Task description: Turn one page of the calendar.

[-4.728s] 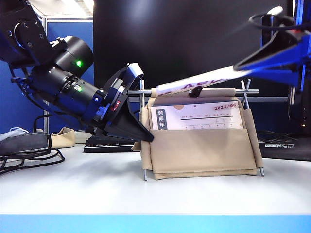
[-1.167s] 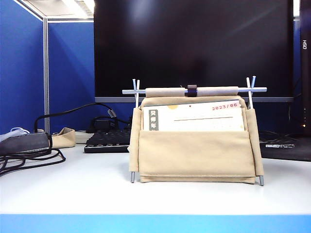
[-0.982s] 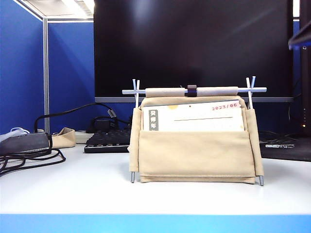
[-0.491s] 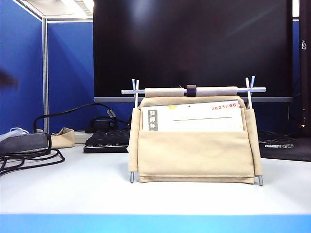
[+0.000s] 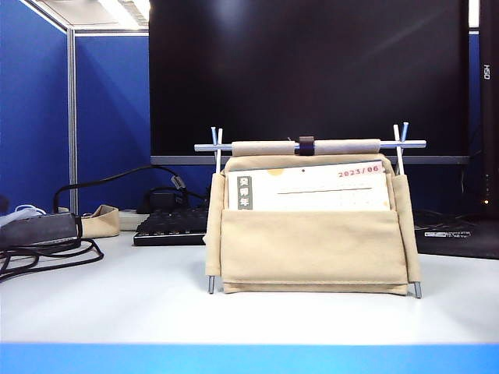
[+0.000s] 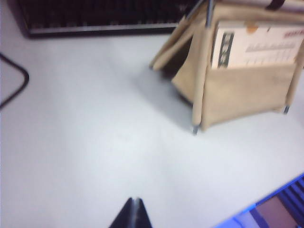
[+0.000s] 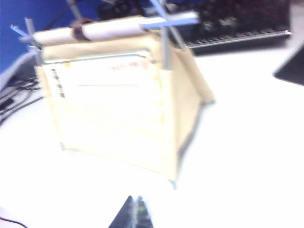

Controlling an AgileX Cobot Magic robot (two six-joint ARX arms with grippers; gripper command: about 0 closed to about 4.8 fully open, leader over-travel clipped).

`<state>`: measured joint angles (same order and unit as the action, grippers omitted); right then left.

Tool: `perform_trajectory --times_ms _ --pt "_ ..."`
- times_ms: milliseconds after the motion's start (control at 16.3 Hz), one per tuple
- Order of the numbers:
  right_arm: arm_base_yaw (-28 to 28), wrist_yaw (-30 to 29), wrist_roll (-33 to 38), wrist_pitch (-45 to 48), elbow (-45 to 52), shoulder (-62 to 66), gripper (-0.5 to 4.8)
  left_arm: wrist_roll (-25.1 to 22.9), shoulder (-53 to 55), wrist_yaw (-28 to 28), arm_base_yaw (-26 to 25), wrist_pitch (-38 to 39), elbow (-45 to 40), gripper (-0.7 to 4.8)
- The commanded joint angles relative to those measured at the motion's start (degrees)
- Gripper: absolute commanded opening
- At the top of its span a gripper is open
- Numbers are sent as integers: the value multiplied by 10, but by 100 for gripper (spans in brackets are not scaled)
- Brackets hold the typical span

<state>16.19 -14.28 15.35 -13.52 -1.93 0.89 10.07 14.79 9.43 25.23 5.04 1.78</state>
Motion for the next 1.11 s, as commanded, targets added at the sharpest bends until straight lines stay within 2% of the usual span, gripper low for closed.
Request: perform_trajectory --times_ms 61,430,1105 --pt "17 27 -23 3 4 -1 -8 -3 1 2 0 5 -12 -6" --pt "19 39 -35 2 4 -1 -7 -10 1 -11 0 46 -12 -5" --pt "19 41 -35 1 4 -1 -7 -11 1 -11 0 46 -12 -5"
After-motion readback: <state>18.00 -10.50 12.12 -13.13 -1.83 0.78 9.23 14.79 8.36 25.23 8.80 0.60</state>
